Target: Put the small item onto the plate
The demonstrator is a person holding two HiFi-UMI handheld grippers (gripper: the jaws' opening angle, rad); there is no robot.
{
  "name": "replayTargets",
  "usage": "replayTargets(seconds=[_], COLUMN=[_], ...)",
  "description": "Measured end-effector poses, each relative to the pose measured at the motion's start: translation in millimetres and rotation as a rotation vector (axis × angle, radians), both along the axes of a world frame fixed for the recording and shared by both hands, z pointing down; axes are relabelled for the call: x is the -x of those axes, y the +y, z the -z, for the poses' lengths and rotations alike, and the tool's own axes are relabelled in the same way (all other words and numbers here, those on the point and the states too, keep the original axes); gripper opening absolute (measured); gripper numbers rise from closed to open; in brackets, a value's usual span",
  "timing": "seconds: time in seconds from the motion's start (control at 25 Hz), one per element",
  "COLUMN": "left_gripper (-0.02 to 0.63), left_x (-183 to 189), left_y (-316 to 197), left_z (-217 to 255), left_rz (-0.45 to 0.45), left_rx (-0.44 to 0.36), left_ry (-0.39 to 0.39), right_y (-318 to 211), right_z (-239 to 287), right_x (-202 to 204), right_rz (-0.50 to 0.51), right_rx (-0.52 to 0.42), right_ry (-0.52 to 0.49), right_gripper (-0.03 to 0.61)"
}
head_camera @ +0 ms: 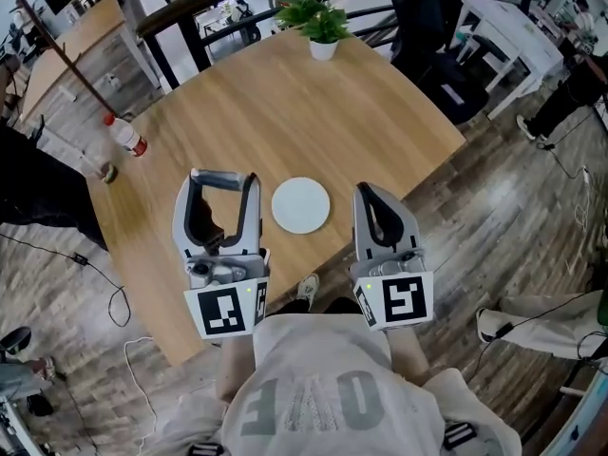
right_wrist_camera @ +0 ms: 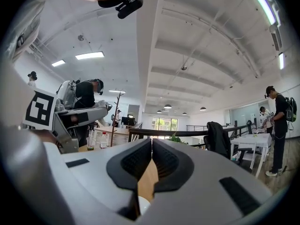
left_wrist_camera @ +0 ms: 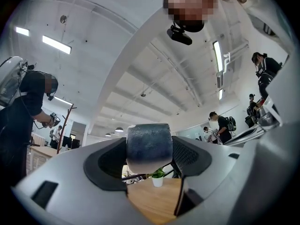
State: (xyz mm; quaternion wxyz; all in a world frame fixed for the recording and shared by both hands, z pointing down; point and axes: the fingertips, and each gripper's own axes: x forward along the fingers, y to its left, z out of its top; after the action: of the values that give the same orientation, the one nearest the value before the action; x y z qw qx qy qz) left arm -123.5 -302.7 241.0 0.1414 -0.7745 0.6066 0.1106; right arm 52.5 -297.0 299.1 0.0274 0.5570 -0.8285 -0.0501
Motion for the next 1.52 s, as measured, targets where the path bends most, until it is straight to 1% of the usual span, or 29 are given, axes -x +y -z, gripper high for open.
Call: replayTargets(seconds=[0.16,0.32,0.4,0.44,0.64,0.8,0.92,1.08,1.28,1.52], left_gripper=[0.299,0.299,0.299,0.299,0.299,0.299,0.299,0.299,0.299,0.299], left_x=[0.2,-12.8,-22.5,-27.0,-40.9,-54.5,-66.8,-80.5,-99.2,-110.3], left_y=[-12.8,-20.5,-25.4,-27.4,-41.6,-52.3,-63.4,-77.4,-84.7,-81.0], left_z=[-7.0,-11.4,-9.2,-12.1,-48.7,-86.9,-120.7,-171.1,-232.1,-299.8], left_rz=[-0.004,-0.004,-0.022,-0.028,-0.022,-0.047,-0.084,-0.131,-0.19,-0.248], left_rx=[0.026,0.051,0.051,0.064,0.189,0.31,0.405,0.576,0.765,0.979], left_ry=[0.007,-0.016,-0.028,-0.037,-0.123,-0.152,-0.202,-0.268,-0.337,-0.415], right_y=[-14.6,-24.9,-31.7,-34.3,-44.3,-46.0,-44.8,-43.9,-40.2,-35.1], right_z=[-4.5,-6.0,-4.8,-5.3,-8.0,-15.0,-21.1,-24.6,-29.0,-38.6], right_x=[4.2,2.3,-0.7,-3.2,-13.2,-21.6,-24.1,-30.5,-55.7,-82.1], right_rz=[0.01,0.044,0.053,0.056,0.067,0.057,0.05,0.031,-0.035,-0.115], right_rx=[0.018,0.034,0.038,0.043,0.056,0.072,0.087,0.101,0.133,0.159], right_ry=[0.0,-0.007,-0.013,-0.017,-0.029,-0.018,-0.009,0.012,0.031,0.042], right_gripper=[0.017,0.017,0.017,0.017,0.018,0.017,0.018,0.018,0.018,0.018])
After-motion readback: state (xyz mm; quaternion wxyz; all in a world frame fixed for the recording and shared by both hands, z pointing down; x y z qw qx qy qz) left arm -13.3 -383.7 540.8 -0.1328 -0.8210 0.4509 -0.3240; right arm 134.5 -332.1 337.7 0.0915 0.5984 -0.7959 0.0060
